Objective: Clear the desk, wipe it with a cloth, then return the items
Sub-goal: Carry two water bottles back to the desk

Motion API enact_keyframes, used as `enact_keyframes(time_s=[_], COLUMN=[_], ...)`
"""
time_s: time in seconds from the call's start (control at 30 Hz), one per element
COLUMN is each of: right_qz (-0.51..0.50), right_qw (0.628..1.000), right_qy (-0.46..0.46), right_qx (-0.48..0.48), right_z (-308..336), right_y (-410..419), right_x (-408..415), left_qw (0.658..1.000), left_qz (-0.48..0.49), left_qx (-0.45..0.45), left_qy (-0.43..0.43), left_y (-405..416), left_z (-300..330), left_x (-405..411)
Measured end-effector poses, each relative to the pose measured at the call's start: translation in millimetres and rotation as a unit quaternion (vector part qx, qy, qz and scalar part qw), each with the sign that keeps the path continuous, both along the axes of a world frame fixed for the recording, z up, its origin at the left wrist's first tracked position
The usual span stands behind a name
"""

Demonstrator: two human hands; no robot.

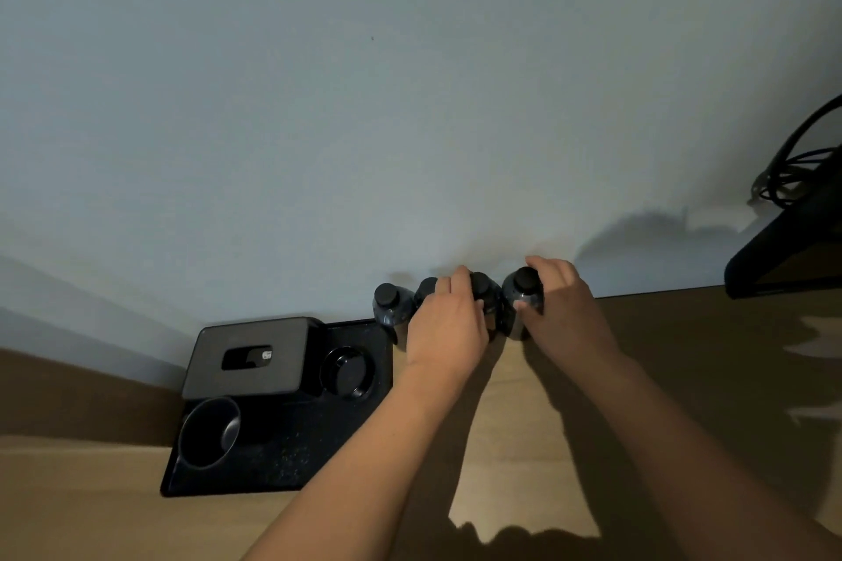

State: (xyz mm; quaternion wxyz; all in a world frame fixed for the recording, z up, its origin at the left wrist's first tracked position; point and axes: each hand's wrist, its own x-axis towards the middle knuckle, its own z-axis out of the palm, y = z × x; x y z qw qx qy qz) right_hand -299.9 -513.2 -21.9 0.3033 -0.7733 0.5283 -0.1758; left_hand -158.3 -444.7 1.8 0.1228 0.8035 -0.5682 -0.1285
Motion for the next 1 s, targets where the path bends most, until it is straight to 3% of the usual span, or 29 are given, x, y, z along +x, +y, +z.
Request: enact_keyframes(time_s=[0.33,0.53,0.8,1.0], right_qz=[-0.018,-0.036,-0.211,-0.35], right_qw=[0.988,0.981,0.973,0.931], right_qy=[-0.093,-0.076,-0.024,-0.022], right_qx=[-0.125,-0.176,-0.096,-0.099], right_z=[18.4,36.2,65.5,76.0], right_y=[68.9,129.9,231.5,305.4], right_x=[-13.8,-33.0,-102.2,-198.4], left_qw=[0.985,0.973,0.956,0.921], left_qz=[-0.01,-0.068,-0.196,-0.335], left_qx=[-0.174,-0.219,-0.212,-0.193], left_qy=[0.005,0.003,0.046,0.058], left_y=[56.4,92.5,126.7,156.7], left_z=[6.0,14.3,21.4,37.0], left_x=[-3.3,-9.1,-74.9,-184.1])
